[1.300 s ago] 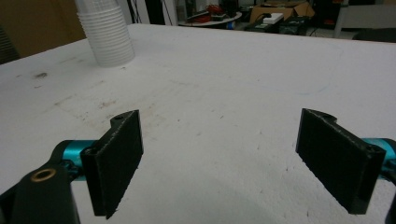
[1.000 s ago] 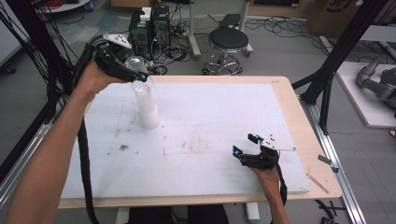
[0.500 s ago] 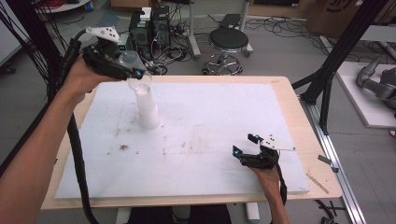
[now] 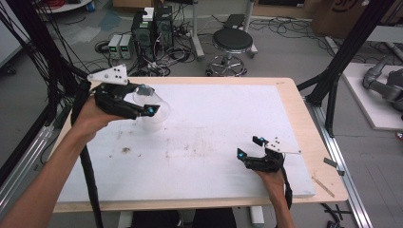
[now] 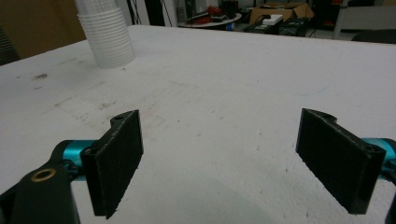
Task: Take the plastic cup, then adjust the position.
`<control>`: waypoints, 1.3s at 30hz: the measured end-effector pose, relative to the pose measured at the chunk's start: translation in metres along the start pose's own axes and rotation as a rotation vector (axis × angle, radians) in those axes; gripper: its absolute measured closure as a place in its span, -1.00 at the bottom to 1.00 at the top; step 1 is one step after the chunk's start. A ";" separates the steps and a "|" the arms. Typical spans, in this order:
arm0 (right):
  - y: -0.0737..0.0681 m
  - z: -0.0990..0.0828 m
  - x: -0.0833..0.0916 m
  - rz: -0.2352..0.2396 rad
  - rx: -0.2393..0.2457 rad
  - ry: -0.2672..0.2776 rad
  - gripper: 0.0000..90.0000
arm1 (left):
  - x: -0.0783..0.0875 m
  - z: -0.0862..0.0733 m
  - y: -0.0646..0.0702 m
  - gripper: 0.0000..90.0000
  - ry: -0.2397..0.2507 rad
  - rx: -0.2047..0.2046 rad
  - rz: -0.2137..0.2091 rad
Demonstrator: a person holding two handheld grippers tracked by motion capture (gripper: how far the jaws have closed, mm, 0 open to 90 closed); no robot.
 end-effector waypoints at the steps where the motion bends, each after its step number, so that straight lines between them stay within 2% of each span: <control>1: 0.000 0.000 0.000 0.000 -0.002 -0.001 -0.67 | -0.003 -0.002 0.005 -0.17 0.019 0.001 -0.012; 6: 0.000 0.000 0.000 -0.004 0.000 0.000 -0.67 | -0.020 -0.018 0.025 -0.15 0.064 -0.003 -0.065; 12: 0.000 0.000 0.000 -0.004 -0.001 -0.004 -0.67 | -0.038 -0.038 0.038 -0.15 0.091 0.014 -0.087; 17: 0.001 -0.001 -0.001 -0.002 -0.001 -0.008 -0.67 | -0.046 -0.052 0.045 -0.15 0.118 0.026 -0.100; 20: 0.001 -0.001 -0.001 -0.004 -0.004 -0.011 -0.67 | -0.049 -0.056 0.047 -0.15 0.138 0.042 -0.107; 23: 0.001 -0.001 -0.001 -0.008 -0.002 -0.008 -0.67 | -0.053 -0.059 0.048 -0.15 0.133 0.038 -0.112; 39: 0.001 0.000 0.000 0.013 -0.008 -0.001 -0.67 | -0.058 -0.060 0.052 -0.15 0.187 0.026 -0.113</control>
Point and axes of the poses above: each handheld gripper's, and its own axes: x roughly backward along the jaws, z roughly out of its top, y roughly to its right, the point moved 10 cm from there along -x, roughly forward along the jaws, and after that the axes turned 9 degrees about -y, right-handed, at the moved point
